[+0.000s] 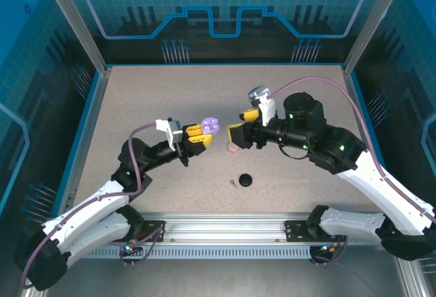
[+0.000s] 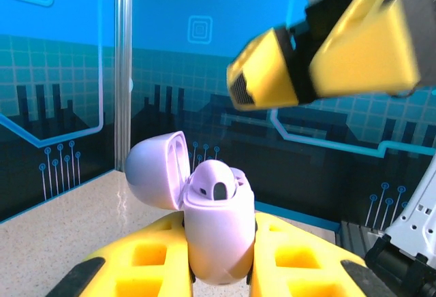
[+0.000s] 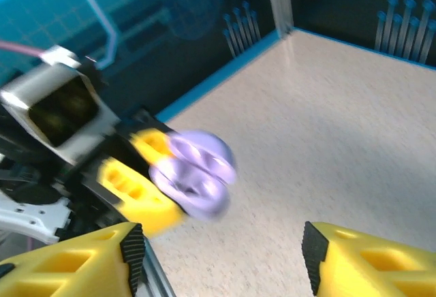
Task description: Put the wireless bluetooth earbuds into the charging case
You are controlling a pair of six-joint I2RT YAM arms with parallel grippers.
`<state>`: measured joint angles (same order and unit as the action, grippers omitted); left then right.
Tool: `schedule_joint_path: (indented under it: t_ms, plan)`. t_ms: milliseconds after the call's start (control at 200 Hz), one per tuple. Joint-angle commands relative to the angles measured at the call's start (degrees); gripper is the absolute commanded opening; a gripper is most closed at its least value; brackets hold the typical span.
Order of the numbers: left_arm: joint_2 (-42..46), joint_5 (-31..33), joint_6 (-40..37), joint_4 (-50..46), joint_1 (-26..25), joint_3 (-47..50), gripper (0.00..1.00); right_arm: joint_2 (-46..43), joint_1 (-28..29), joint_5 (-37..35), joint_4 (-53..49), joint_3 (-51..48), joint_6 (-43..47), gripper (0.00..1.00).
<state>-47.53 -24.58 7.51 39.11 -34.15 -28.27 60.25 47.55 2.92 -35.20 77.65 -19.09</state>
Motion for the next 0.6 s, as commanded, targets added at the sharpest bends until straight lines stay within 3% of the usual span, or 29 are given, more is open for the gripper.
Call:
schedule_joint_path:
  t_ms: [0,200,385,595]
  plan:
    - [2.49,2.19,-1.05,-0.50,-0.42,0.37,0.13,-0.49,-2.04,-4.23,-8.04,-3.44,-2.93,0.66]
    - [6.25,3.65,-2.55,-3.63,-0.47,0.58,0.13,4.10,-1.87,-4.77,-16.28,-8.28,-10.50,0.60]
    - [9.18,4.17,-3.02,-5.73,-0.47,0.53,0.13,12.70,1.70,-4.36,-15.61,-13.71,-17.24,0.56]
    - [11.85,4.54,-3.76,-8.11,-0.46,0.17,0.13,25.18,5.96,-6.24,-16.39,-11.46,-17.92,0.55]
